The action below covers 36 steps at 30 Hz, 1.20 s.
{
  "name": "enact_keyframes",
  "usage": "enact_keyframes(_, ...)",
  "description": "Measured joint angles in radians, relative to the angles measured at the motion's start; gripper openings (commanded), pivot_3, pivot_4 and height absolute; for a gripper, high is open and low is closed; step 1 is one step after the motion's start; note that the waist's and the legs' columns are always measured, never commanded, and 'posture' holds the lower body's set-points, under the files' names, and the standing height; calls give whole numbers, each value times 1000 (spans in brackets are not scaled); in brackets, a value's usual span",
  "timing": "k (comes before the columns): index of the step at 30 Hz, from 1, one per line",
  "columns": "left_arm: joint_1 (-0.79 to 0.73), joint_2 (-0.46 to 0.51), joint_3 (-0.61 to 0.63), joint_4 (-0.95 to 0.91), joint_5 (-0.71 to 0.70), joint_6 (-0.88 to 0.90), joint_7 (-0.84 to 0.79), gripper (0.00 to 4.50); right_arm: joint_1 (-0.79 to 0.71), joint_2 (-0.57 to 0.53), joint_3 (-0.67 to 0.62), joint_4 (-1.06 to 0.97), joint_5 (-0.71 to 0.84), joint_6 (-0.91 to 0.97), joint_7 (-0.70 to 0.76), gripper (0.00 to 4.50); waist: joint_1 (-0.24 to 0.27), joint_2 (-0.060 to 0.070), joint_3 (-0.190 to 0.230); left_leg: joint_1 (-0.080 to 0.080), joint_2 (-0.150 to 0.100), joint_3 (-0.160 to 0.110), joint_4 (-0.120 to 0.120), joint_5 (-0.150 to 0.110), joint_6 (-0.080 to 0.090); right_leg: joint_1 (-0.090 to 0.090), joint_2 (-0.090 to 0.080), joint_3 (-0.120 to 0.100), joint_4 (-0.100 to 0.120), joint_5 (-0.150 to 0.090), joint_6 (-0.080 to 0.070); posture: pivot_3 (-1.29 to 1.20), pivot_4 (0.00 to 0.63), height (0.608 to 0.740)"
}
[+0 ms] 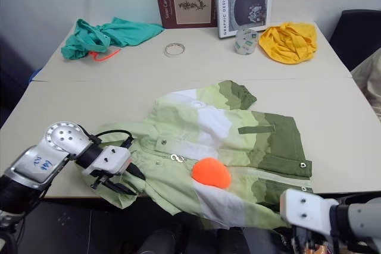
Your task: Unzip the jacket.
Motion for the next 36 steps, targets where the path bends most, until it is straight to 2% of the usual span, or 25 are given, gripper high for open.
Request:
enact_keyframes(3,-82,65,1,-2,-183,138,0,3164,-180,-79,-125,30,312,180,33,2733,0,-1,1,0,1,0,0,0,0,0,0,-1,-1,0,0,0,150,740)
enact_keyframes(5,-167,65,18,9,-282,230,0,3164,-297,-111,-140,61,497,272,-12,2733,4,-1,1,1,1,-3,-1,0,0,2,0,-3,-3,0,0,0,150,740)
enact_keyframes(7,-223,38,34,26,-330,283,0,3164,-374,-115,-96,79,612,329,-85,2733,7,-1,1,1,1,-4,-2,0,0,4,0,-3,-6,0,0,0,150,740)
enact_keyframes(9,-297,-26,24,80,-333,310,0,3164,-479,-94,46,98,658,362,-197,2733,5,-1,1,0,0,-3,-1,0,0,4,-1,-4,-7,0,0,0,150,740)
enact_keyframes(14,-377,-127,-69,176,-234,257,0,3164,-668,65,469,165,561,390,-443,2733,-6,-3,1,-4,-1,-1,-1,0,0,-3,-1,-2,-3,0,0,0,150,740)
enact_keyframes(20,-385,-176,-102,202,-179,209,0,3164,-761,183,752,287,389,363,-553,2733,-6,-3,1,-8,-1,-1,2,0,0,-8,-1,-2,1,0,0,0,150,740)
enact_keyframes(21,-386,-177,-102,203,-177,207,0,3186,-759,198,779,299,379,363,-554,2556,-5,-3,1,-8,-1,-1,2,0,0,-8,-1,-2,1,0,0,0,150,740)
enact_keyframes(23,-386,-182,-102,203,-173,203,0,3197,-759,223,800,307,378,363,-552,2180,-3,-3,1,-8,-1,-1,2,0,0,-8,-1,-1,1,0,0,0,150,740)
enact_keyframes(27,-391,-206,-102,213,-158,196,0,3197,-740,220,799,307,378,359,-534,765,1,-3,1,-8,-2,-2,3,1,0,-7,-1,-2,1,0,0,0,150,740)
enact_keyframes(30,-408,-236,-102,235,-124,149,0,3197,-728,219,792,307,379,346,-520,13,-1,-3,1,-8,-2,-2,3,1,0,-7,-1,-2,1,0,0,0,150,740)
enact_keyframes(36,-375,-316,-121,313,-20,25,3,3197,-707,172,725,293,402,351,-506,13,-1,-4,1,-7,-2,-2,2,1,0,-7,-1,-2,1,0,0,0,150,740)
